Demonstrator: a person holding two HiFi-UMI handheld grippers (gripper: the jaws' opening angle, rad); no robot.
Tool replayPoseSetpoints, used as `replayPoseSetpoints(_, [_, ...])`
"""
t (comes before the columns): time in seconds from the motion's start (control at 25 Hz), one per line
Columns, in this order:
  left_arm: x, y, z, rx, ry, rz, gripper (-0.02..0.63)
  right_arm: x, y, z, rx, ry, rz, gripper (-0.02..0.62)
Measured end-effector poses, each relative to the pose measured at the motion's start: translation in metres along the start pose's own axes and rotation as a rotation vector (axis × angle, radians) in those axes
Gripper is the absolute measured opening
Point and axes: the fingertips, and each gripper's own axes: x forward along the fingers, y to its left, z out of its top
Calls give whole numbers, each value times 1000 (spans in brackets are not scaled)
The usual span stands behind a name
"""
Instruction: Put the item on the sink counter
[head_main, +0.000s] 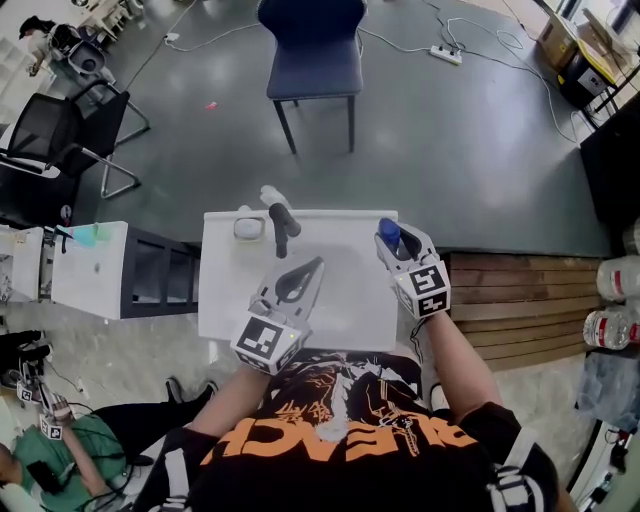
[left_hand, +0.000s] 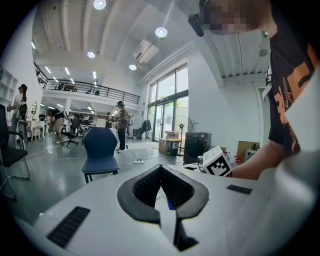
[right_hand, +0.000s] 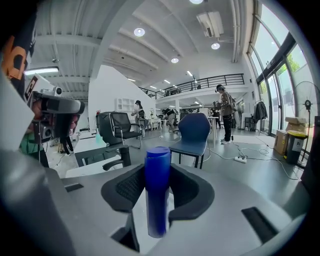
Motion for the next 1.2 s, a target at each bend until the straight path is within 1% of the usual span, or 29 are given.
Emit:
replayPoseSetpoints(0.32, [-3, 8, -11, -8, 23, 16, 17, 16, -1, -17, 8, 34, -1, 164])
replayPoseSetpoints(0.56, [-2, 5, -10, -8, 30, 13, 17, 25, -8, -25, 8, 56, -6, 164])
replayPoseSetpoints(0.76, [-4, 9, -11, -11, 33, 16, 17, 37, -10, -26, 4, 56, -16, 164])
replayPoseSetpoints(1.0, [-7, 15, -13, -12, 40, 27, 17, 47, -10, -37, -1, 82, -15, 164])
replayPoseSetpoints(1.2, [-8, 18, -12, -14, 42, 27, 17, 54, -13, -40, 4, 83, -33, 164])
